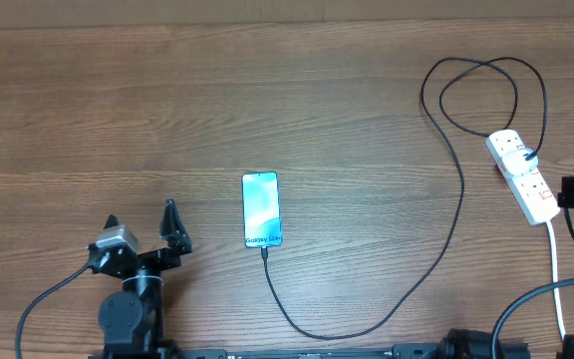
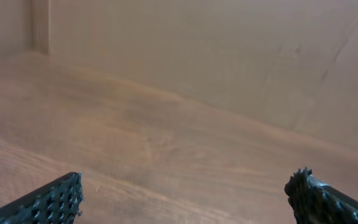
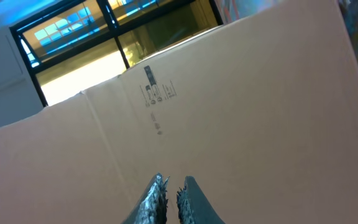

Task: Plug charger to phone and switch on socket

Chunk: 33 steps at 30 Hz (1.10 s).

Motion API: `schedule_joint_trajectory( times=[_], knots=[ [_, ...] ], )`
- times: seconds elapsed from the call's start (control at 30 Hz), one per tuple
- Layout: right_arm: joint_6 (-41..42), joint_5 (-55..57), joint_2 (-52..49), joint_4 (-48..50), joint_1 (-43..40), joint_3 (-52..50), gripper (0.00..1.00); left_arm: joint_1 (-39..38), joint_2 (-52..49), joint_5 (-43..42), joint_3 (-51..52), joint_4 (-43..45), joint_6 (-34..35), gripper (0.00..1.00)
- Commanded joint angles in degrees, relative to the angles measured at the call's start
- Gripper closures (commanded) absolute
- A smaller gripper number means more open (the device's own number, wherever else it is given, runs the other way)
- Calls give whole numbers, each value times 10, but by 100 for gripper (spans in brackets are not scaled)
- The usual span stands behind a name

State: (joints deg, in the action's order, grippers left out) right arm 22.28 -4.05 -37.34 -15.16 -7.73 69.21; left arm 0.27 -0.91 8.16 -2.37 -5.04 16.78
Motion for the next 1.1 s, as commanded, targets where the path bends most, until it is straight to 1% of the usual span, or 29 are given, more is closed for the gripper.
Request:
schedule_joint_trajectory(
  times=[0.0, 0.17, 0.37, 0.77, 0.87, 0.93, 1.07],
  knots=[
    [-2, 0, 8, 0, 1, 5, 91, 5, 6, -3, 21, 13, 21, 1],
    [3, -16, 15, 1, 0, 5, 91, 5, 6, -3, 21, 13, 21, 0],
    [2, -27, 54, 9, 0, 5, 92, 5, 5, -3, 21, 13, 21, 0],
    [2, -27, 195, 2, 4, 5, 90, 5, 5, -3, 21, 13, 21, 0],
    [1, -27, 225, -3, 18, 6, 90, 5, 5, -3, 21, 13, 21, 0],
    [-14, -27, 239, -6, 29, 6, 90, 5, 5, -3, 21, 13, 21, 1],
    [-75, -26, 270, -6, 56, 6, 90, 5, 5, -3, 21, 13, 21, 0]
  ],
)
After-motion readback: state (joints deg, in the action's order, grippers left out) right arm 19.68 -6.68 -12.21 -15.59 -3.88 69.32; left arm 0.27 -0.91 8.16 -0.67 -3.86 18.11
